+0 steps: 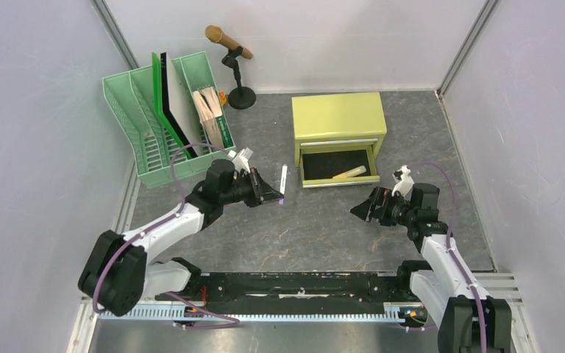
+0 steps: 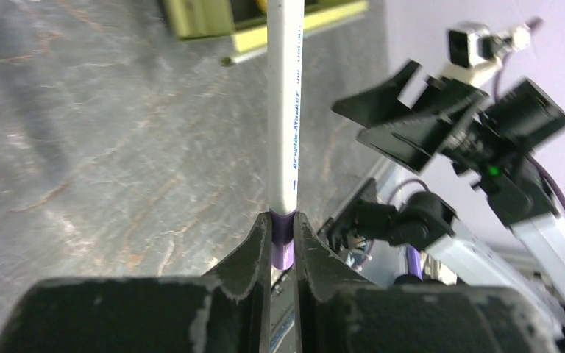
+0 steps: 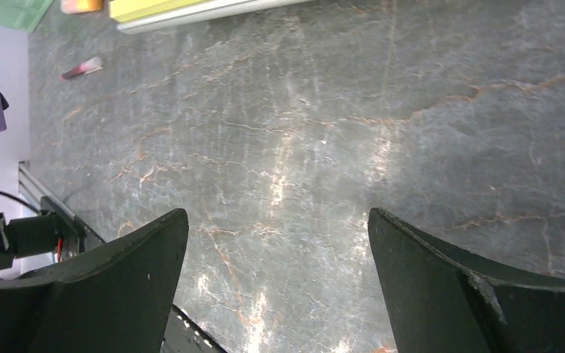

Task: Organize the desk
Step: Pick up the stationery from the center of the board, then place the stationery in the drawer.

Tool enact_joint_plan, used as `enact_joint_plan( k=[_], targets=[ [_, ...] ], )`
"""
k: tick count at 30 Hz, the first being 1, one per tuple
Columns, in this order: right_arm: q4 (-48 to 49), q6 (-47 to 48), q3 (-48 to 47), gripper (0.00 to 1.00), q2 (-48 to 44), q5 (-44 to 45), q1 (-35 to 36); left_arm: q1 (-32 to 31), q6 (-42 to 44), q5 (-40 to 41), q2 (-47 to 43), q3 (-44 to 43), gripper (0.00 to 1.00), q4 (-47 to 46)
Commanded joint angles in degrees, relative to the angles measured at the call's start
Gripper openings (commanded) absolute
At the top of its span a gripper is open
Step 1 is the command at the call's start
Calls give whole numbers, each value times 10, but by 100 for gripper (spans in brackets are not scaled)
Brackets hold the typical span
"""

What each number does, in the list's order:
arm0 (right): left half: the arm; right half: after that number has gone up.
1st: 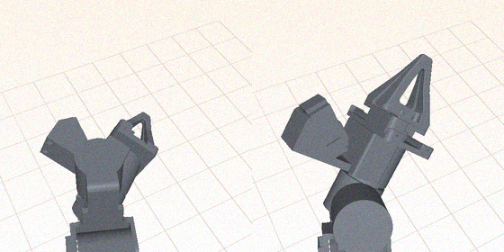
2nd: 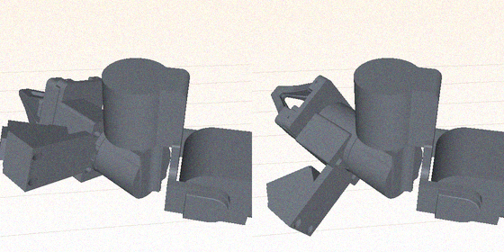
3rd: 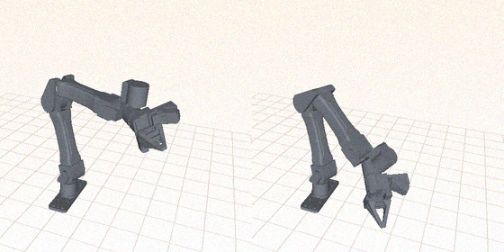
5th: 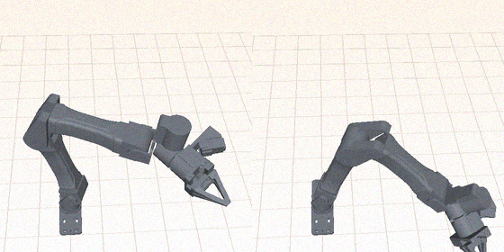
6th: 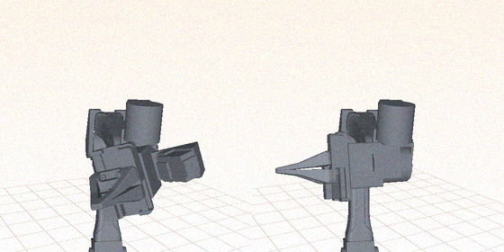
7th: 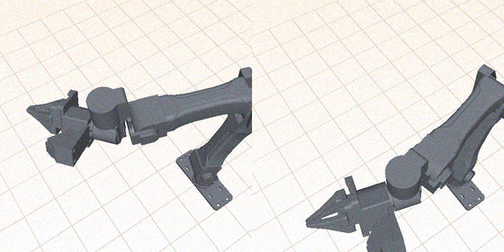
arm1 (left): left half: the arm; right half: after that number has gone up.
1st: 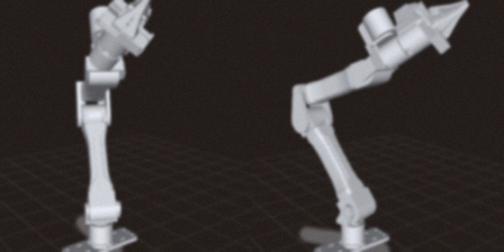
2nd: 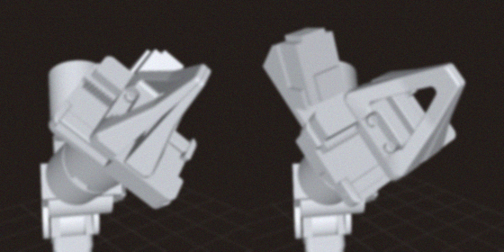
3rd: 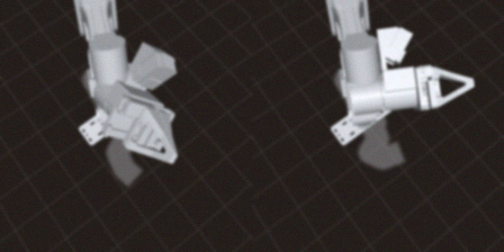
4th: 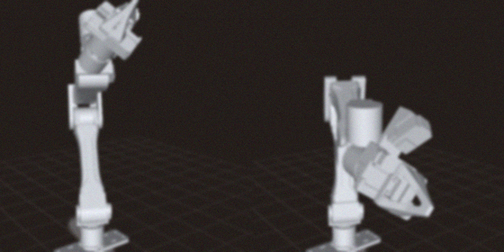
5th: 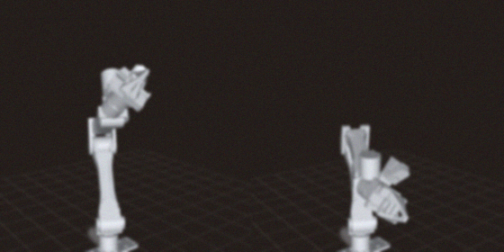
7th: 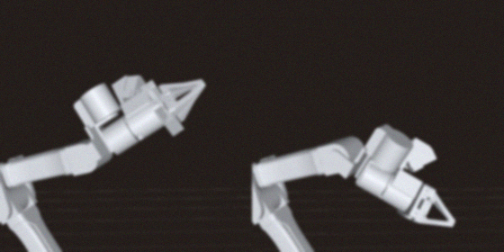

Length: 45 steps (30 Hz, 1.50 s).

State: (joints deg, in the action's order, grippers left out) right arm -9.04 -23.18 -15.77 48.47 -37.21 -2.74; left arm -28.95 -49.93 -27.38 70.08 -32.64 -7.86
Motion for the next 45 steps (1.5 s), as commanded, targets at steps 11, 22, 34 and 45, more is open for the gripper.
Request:
enact_joint_plan(
  k=[11,22,34,45],
  targets=[
    [158,-70,4,94,-11,-128,25,-3,-79,-192,-56,170,2,-226],
    [380,-269,87,90,14,-42,195,-14,-73,-148,-161,227,2,-169],
    [575,-390,45,85,154,43,377,-32,-78,-119,-163,215,2,-158],
    [647,-428,-37,74,271,63,449,-64,-77,-111,-150,209,2,-164]
  ],
)
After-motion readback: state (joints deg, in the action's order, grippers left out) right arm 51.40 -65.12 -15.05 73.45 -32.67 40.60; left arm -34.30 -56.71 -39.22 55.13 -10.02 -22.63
